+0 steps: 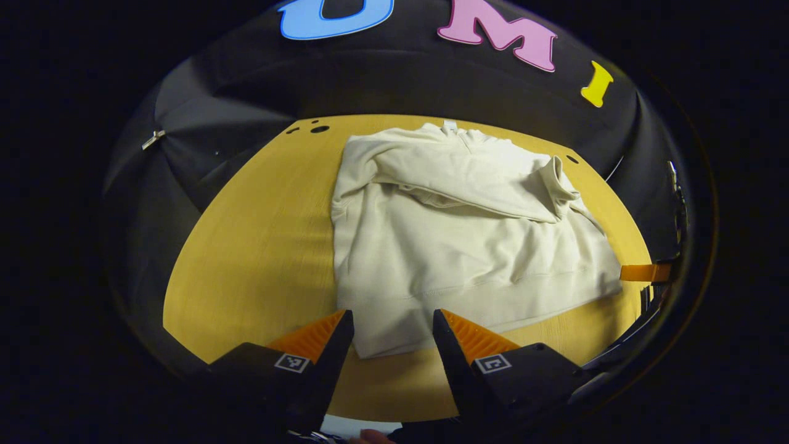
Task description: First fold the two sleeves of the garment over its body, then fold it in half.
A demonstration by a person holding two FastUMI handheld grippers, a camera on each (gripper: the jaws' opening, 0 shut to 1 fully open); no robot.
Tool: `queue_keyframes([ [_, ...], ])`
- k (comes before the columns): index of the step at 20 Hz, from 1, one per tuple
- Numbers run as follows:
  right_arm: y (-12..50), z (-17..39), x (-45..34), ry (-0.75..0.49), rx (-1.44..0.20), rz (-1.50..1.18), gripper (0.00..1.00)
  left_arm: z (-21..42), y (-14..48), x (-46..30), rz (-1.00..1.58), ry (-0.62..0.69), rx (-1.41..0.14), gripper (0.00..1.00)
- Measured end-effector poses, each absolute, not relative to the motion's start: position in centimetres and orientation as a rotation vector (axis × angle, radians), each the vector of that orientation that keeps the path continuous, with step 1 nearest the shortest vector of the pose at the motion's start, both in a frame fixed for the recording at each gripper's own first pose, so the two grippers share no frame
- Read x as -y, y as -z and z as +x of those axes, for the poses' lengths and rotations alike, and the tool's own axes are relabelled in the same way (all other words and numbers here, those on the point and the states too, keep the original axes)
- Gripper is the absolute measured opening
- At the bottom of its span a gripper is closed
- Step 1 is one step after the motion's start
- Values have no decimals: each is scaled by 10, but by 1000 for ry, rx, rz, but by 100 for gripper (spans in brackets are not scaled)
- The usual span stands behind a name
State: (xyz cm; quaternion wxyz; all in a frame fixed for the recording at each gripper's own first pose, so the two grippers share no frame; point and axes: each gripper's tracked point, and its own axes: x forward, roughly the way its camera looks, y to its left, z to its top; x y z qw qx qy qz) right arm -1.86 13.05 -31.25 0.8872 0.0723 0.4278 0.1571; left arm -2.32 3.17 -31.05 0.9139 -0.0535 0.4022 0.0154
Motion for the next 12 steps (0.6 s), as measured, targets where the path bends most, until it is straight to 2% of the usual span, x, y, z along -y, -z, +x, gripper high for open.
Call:
queue_keyframes([
  [2, 320, -14, -133, -320, -908, 139, 82, -20, 326, -33, -111, -36, -873, 79],
  [3, 325, -12, -135, -314, -917, 128, 82, -19, 332, -36, -100, -47, -896, 82],
  [4, 330, -11, -135, -308, -928, 111, 91, -15, 331, -37, -80, -48, -880, 82],
  [5, 334, -10, -137, -303, -939, 91, 82, -12, 333, -36, -63, -41, -884, 84],
  [9, 336, 0, -141, -319, -889, -37, 84, -11, 333, -36, -55, -34, -868, 86],
  [12, 335, 1, -142, -279, -871, -5, 87, -10, 334, -31, -45, -7, -866, 84],
])
